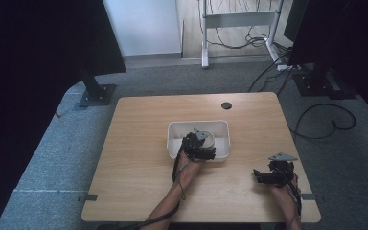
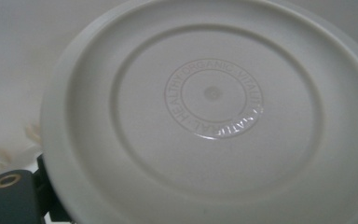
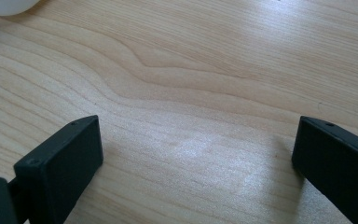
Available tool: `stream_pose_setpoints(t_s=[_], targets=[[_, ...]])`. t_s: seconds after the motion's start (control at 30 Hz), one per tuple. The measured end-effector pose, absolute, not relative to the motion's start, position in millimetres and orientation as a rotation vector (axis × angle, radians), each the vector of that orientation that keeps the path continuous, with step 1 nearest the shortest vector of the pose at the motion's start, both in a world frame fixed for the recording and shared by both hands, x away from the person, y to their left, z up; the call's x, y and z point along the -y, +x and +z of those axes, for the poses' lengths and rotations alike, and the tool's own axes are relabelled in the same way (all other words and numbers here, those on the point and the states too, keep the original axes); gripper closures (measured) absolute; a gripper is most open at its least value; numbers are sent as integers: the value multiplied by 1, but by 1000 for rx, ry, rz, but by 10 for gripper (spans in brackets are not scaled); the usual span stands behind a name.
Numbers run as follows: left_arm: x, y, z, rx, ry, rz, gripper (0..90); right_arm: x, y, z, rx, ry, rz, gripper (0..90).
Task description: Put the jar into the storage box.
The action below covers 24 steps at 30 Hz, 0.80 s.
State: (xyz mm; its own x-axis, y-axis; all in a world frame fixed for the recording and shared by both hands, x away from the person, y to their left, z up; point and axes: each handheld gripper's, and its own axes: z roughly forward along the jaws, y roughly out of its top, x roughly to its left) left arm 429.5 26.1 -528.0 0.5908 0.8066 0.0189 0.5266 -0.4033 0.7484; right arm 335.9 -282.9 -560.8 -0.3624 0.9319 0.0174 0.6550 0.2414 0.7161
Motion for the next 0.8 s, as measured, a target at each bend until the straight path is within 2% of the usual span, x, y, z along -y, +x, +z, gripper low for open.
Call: stream_pose_setpoints(t_s=[0.3, 0.47, 0.8], targets=[[-26, 430, -527, -1038, 2113, 495, 89, 283, 336, -561, -2106, 1452, 903, 15], [-27, 429, -525, -1032, 2109, 498, 34, 283, 336, -561, -2105, 1452, 902, 15], [-29, 424, -517, -992, 2097, 502, 32, 283, 336, -561, -2106, 1453, 903, 15]])
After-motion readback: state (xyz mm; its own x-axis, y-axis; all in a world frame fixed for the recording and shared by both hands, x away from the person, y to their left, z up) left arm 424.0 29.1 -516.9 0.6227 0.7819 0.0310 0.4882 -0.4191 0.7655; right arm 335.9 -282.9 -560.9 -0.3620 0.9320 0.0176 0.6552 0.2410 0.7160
